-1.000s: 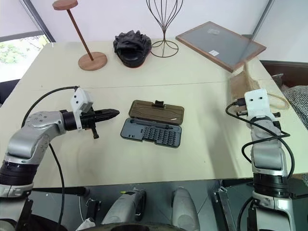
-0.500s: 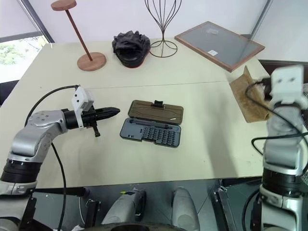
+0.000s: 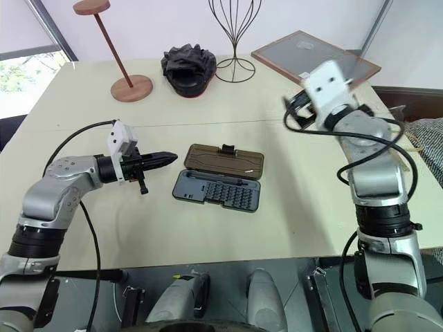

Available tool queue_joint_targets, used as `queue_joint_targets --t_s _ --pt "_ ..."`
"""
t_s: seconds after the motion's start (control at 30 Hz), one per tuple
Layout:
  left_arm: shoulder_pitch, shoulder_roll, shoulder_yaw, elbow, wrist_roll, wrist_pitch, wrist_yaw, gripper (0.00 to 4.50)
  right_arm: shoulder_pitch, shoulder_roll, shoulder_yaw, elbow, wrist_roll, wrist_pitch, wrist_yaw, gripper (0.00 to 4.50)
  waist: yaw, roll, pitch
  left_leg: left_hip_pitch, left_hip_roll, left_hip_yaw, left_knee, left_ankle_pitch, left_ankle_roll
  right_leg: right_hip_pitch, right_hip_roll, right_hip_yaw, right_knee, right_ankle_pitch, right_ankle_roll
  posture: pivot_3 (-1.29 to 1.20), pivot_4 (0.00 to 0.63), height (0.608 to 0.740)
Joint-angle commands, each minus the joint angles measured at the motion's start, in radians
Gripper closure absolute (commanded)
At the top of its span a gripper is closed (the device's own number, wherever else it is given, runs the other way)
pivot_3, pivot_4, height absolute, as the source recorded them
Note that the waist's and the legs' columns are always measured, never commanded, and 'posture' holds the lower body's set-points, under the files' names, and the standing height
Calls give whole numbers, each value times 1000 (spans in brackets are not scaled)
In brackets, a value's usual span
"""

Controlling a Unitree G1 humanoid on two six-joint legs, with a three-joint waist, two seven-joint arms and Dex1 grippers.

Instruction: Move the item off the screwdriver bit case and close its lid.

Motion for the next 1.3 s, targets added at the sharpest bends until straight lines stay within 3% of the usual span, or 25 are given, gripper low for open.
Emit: queue_joint_targets --t_s 0.03,0.37,0.5,0.67,0.7,0.9,1.3 --pt "-21 26 46 -59 -53 50 -5 4500 -67 7 29 6 24 -20 71 64 0 0 0 0 0 0 0 0 0 0 0 0 0 0 0 0 150 740" --pt "-23 52 59 -84 -87 97 0 4500 -54 52 84 -3 33 -50 135 64 2 0 1 0 0 -1 0 0 0 -1 0 0 0 0 0 0 150 740" --pt "-21 89 61 -86 -92 107 -26 2737 -94 75 120 19 31 -52 172 0 -3 0 1 0 0 -1 0 0 0 -1 0 0 0 0 0 0 150 740" --pt "8 109 23 -101 -84 82 -69 165 -73 71 165 48 30 -78 255 0 -1 0 1 0 0 -1 0 0 0 -1 0 0 1 0 0 0 150 740" --pt "11 108 17 -103 -78 75 -72 28 -75 75 164 59 36 -58 260 0 0 0 1 0 0 -1 0 0 0 -1 0 0 0 0 0 0 150 740" --pt "-16 85 -48 -73 -36 23 -107 28 -129 75 172 160 77 86 335 0 3 0 1 0 0 -1 0 0 0 -1 0 0 0 0 0 0 150 740" --pt "-10 12 -127 5 66 -94 -117 28 -244 136 205 571 -17 -3 293 0 -2 0 1 0 0 0 0 0 0 -2 0 0 0 1 0 0 150 740"
